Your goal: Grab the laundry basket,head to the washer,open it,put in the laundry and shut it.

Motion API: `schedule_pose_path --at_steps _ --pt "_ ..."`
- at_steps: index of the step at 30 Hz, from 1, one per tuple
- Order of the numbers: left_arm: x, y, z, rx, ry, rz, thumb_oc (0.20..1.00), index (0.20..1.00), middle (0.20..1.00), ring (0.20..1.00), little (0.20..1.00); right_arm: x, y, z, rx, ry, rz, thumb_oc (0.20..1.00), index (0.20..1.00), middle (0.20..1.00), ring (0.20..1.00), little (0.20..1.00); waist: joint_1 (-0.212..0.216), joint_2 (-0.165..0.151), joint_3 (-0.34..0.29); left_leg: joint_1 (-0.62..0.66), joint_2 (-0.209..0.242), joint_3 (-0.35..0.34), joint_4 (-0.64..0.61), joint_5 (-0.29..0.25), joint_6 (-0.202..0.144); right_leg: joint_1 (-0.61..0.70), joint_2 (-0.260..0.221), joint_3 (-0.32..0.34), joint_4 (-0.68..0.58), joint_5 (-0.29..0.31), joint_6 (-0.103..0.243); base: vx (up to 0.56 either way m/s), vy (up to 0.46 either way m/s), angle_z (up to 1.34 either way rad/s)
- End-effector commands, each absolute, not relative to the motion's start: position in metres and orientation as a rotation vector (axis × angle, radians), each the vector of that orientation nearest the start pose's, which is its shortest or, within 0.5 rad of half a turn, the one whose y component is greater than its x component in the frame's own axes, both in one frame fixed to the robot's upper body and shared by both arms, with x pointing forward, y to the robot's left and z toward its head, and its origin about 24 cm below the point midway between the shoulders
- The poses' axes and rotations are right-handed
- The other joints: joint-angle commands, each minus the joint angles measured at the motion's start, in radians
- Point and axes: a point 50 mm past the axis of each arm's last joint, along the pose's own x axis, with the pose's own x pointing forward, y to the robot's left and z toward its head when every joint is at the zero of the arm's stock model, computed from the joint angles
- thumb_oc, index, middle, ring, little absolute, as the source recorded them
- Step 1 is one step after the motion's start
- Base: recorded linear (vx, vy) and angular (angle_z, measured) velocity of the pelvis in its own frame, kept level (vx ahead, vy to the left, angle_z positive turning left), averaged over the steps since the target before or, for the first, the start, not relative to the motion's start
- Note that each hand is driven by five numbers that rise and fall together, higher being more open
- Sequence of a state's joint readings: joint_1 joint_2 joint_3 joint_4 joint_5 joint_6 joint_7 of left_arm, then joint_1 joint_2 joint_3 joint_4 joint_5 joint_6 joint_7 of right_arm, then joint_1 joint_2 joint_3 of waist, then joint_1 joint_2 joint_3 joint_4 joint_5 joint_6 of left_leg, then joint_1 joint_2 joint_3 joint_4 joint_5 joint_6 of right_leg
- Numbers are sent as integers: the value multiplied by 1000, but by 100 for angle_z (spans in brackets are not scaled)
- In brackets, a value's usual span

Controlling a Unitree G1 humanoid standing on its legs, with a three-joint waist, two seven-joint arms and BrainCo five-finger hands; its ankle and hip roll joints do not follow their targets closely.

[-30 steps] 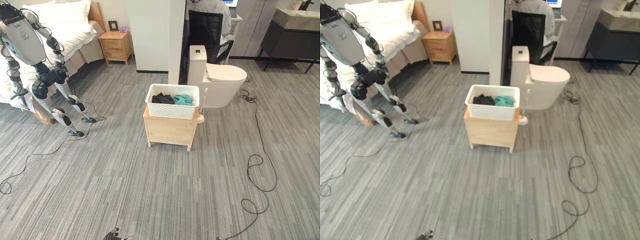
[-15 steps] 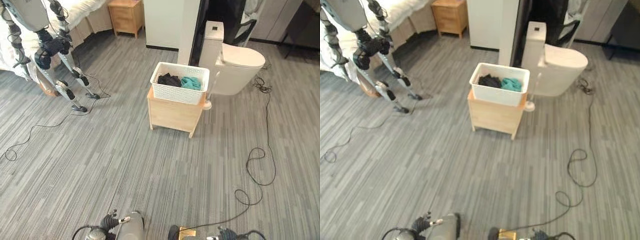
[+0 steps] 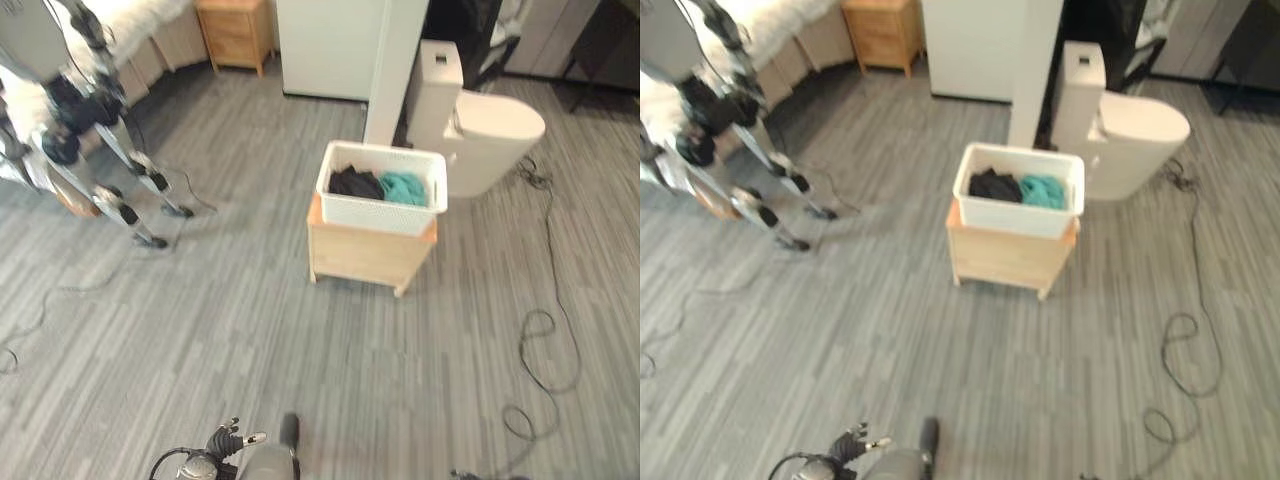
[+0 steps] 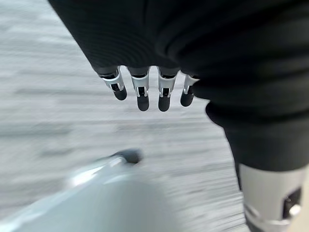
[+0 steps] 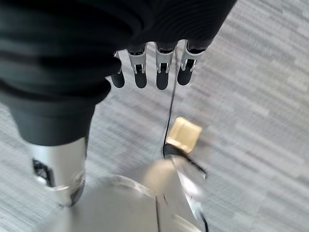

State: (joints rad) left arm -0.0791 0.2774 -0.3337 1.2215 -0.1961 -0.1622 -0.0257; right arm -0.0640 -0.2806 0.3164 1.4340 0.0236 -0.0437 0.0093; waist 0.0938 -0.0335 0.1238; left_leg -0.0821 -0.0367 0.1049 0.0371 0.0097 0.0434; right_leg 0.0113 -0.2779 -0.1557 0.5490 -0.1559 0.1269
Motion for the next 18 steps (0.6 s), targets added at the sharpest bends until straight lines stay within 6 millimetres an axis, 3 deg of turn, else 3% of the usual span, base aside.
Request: schedule_pose_path --at_steps 1,3,8,9,10,13,15,18 --pt "130 229 -147 254 1002 -43 1000 1000 1000 1000 1000 70 -259 -161 -489 1365 101 1000 1000 1000 1000 1000 3 61 7 -90 -5 -55 135 -38 52 -84 15 -3 207 302 25 351 299 17" --pt "129 231 -147 255 1007 -39 1000 1000 1000 1000 1000 68 -259 -161 -482 1365 97 1000 1000 1000 1000 1000 -20 89 21 -35 -7 -70 106 -43 65 -176 20 2 305 300 27 288 146 14" --pt "125 229 -149 279 1021 -70 1000 1000 1000 1000 1000 67 -261 -160 -461 1356 69 1000 1000 1000 1000 1000 -74 91 23 39 -15 -95 77 -63 44 -225 13 -28 122 256 21 271 -42 3" --pt "124 227 -150 290 1032 -82 1000 1000 1000 1000 1000 66 -260 -161 -449 1356 64 1000 1000 1000 1000 1000 -93 73 21 65 -21 -108 69 -86 21 -224 6 -52 -84 219 12 300 -193 26" --pt "121 227 -152 297 1043 -81 1000 1000 1000 1000 1000 64 -259 -161 -447 1360 65 1000 1000 1000 1000 1000 -102 64 20 81 -22 -114 64 -102 7 -228 10 -42 -182 212 12 403 -261 31" --pt "115 227 -154 303 1067 -77 1000 1000 1000 1000 1000 63 -259 -162 -439 1367 63 1000 1000 1000 1000 1000 -118 37 15 149 -29 -130 38 -149 -17 -224 5 -30 -440 276 36 339 -215 8" --pt "106 231 -157 307 1106 -65 1000 1000 1000 1000 1000 64 -258 -162 -427 1361 66 1000 1000 1000 1000 1000 -134 13 5 215 -31 -146 23 -188 -32 -231 17 -12 -540 324 54 444 -263 18" --pt "101 233 -158 318 1125 -62 1000 1000 1000 1000 1000 59 -258 -162 -416 1371 66 1000 1000 1000 1000 1000 -142 2 -9 250 -22 -156 12 -214 -41 -210 41 7 -556 327 49 326 -220 39"
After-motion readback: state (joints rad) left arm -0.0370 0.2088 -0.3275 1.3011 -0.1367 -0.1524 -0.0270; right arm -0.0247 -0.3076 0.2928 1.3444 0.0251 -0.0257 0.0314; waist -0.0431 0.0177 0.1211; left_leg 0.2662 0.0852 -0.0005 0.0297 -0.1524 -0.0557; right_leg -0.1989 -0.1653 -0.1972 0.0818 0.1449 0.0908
